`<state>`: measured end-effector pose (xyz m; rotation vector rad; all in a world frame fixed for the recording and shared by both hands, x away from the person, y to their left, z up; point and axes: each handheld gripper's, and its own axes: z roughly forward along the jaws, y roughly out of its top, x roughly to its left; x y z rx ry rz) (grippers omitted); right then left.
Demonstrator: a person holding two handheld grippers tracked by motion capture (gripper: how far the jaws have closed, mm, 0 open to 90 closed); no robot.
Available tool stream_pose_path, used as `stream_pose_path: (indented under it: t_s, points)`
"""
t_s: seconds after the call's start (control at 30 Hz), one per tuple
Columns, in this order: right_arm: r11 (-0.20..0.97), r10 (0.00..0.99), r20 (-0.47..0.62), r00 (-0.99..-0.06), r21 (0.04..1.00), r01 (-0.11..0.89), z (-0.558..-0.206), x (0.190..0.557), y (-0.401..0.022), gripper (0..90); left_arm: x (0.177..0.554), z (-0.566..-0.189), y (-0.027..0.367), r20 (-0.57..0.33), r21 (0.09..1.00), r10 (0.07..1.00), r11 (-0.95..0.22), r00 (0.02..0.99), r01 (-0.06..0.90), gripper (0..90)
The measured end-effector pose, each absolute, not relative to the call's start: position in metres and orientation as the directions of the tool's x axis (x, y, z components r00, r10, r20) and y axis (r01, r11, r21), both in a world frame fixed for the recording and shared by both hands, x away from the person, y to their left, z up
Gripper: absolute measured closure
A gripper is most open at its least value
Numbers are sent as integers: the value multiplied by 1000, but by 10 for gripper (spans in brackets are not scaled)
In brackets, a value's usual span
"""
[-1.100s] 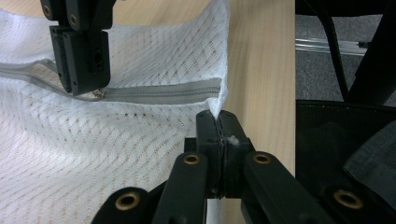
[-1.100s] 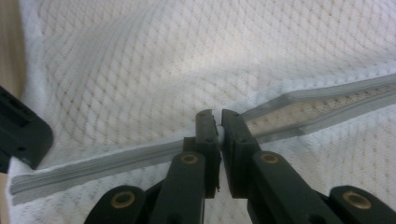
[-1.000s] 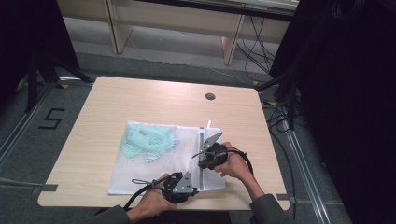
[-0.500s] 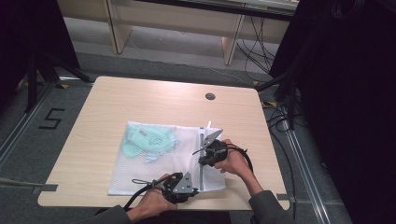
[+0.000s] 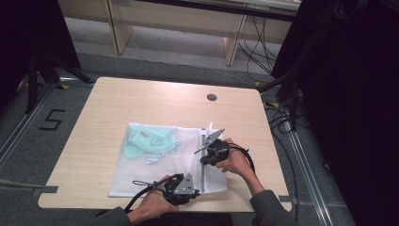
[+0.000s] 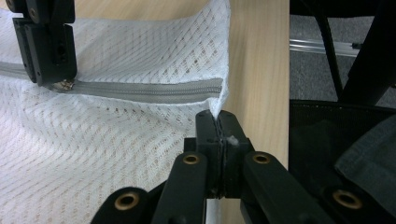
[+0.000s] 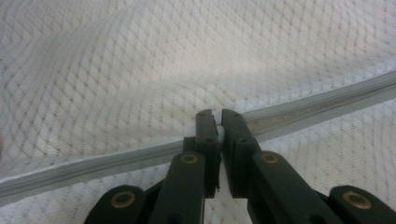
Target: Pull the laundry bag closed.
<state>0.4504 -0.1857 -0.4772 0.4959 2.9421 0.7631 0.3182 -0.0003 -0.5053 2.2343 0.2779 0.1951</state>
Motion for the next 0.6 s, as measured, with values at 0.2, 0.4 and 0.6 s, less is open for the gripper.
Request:
stream_pose_path:
  t_s: [0.2,0.4,0.6]
  points:
    - [823,340,25,-940,475,311,-476,453,-187,863,318,-507,0,55,782,259,-612,964,120,888]
    - [822,341,13,-940,481,305,-478,459,-187,863,318,-506,0,45,781,259,-611,965,127,889]
    - [813,377,7,-926,477,334,-477,462,-189,863,314,-508,-3,27,786,249,-604,968,133,889]
